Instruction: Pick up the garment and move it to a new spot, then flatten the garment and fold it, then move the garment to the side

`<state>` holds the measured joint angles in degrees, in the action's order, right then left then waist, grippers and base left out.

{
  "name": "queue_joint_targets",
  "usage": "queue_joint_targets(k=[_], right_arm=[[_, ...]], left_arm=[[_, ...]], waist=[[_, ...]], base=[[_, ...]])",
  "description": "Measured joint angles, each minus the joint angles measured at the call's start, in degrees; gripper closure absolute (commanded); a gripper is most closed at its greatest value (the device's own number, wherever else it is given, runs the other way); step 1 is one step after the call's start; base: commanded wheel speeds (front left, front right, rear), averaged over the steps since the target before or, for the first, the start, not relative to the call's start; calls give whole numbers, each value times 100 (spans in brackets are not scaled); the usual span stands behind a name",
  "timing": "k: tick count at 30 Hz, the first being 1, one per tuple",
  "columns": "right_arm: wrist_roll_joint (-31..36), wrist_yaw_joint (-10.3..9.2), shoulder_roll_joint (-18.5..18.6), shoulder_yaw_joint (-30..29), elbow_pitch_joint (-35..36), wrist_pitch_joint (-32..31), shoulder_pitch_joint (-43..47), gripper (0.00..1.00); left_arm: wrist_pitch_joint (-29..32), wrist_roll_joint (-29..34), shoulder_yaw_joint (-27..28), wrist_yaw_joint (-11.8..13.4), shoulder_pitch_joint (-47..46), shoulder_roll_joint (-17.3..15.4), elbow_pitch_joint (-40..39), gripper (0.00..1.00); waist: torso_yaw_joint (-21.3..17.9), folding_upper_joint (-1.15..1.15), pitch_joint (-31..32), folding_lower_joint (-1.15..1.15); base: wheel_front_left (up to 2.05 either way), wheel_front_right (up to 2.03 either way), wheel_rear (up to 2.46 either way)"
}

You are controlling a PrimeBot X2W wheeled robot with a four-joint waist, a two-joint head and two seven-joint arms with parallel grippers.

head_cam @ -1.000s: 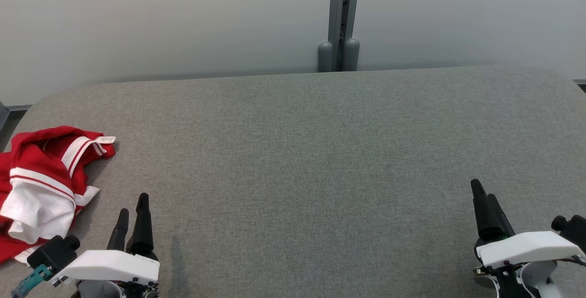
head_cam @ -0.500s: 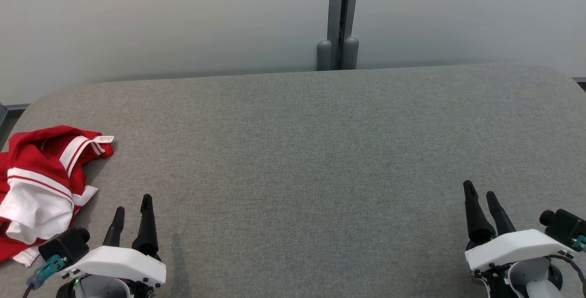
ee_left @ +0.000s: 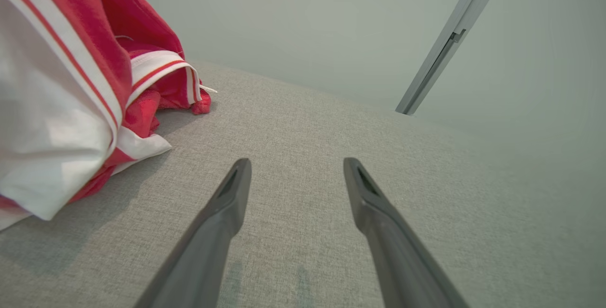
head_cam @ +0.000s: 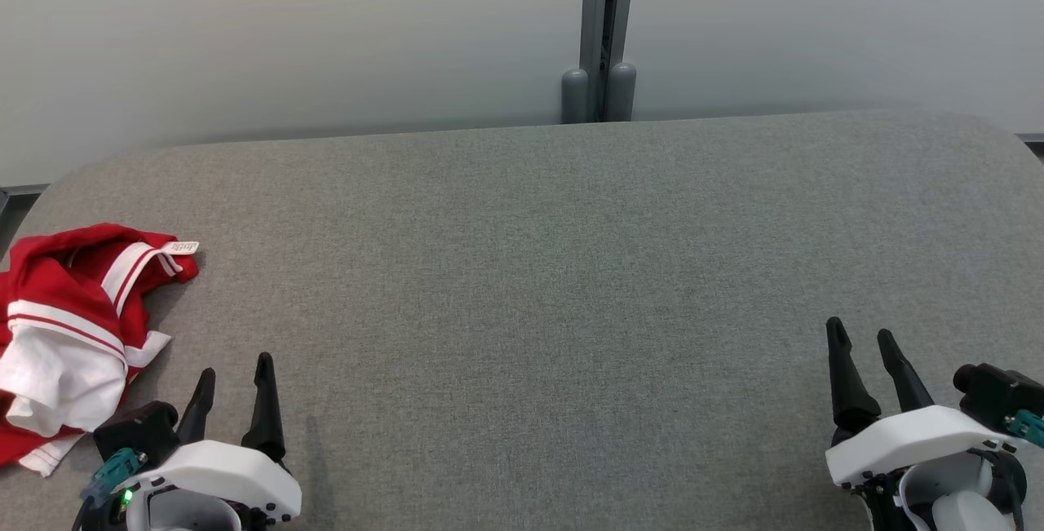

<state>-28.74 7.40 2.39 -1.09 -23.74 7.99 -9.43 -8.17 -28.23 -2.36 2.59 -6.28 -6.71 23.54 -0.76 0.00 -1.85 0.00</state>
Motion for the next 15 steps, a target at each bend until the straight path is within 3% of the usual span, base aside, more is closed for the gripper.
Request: queue_joint_targets(k=[15], right_arm=[[958, 1, 8, -88, -92, 222, -36, 0]], left_arm=[[-220, 801, -159, 215, -15, -97, 131, 0]], waist=[[19, 0, -23, 0]], base=[[0, 0, 0]])
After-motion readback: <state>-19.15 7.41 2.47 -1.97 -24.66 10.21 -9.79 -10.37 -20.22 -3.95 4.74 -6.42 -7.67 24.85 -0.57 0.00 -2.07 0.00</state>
